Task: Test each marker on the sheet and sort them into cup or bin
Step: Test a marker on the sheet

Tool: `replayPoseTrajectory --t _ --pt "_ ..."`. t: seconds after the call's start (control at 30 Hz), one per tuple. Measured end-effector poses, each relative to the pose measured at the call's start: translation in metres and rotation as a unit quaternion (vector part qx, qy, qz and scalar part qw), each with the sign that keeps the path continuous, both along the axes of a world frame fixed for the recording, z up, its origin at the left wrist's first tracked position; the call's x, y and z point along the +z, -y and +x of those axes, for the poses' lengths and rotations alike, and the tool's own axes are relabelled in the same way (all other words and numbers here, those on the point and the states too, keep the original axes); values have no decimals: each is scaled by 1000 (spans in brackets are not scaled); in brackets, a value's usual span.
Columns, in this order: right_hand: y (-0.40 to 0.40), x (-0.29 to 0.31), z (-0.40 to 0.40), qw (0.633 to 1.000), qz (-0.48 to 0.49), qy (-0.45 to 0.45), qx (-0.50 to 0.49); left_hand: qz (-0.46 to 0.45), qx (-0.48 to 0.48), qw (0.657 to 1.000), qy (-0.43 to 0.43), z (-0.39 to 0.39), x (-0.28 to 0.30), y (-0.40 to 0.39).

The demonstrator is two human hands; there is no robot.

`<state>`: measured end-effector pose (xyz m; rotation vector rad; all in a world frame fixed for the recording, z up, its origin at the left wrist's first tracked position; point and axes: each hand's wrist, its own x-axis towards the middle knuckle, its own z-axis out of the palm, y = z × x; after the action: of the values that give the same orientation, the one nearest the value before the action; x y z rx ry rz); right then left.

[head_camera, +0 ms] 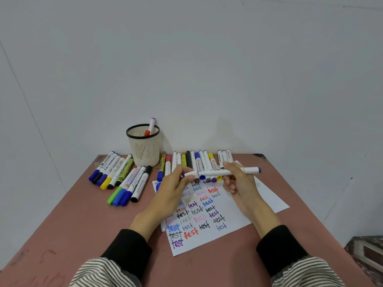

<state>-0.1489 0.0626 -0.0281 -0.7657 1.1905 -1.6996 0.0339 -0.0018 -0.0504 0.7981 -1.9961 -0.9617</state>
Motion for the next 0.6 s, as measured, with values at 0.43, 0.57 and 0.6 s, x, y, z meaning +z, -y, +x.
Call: replayPoseTrajectory --t 0.43,0.57,0.6 --pt "0 -3 15 996 58 -66 -11 8 -7 1000 -12 -8 8 -8" --pt "0 -3 15 997 50 -51 4 -9 -7 1000 1 -7 8 -7" --pt "1 -3 15 997 51 -54 8 -12 -7 1000 3 -7 8 -7"
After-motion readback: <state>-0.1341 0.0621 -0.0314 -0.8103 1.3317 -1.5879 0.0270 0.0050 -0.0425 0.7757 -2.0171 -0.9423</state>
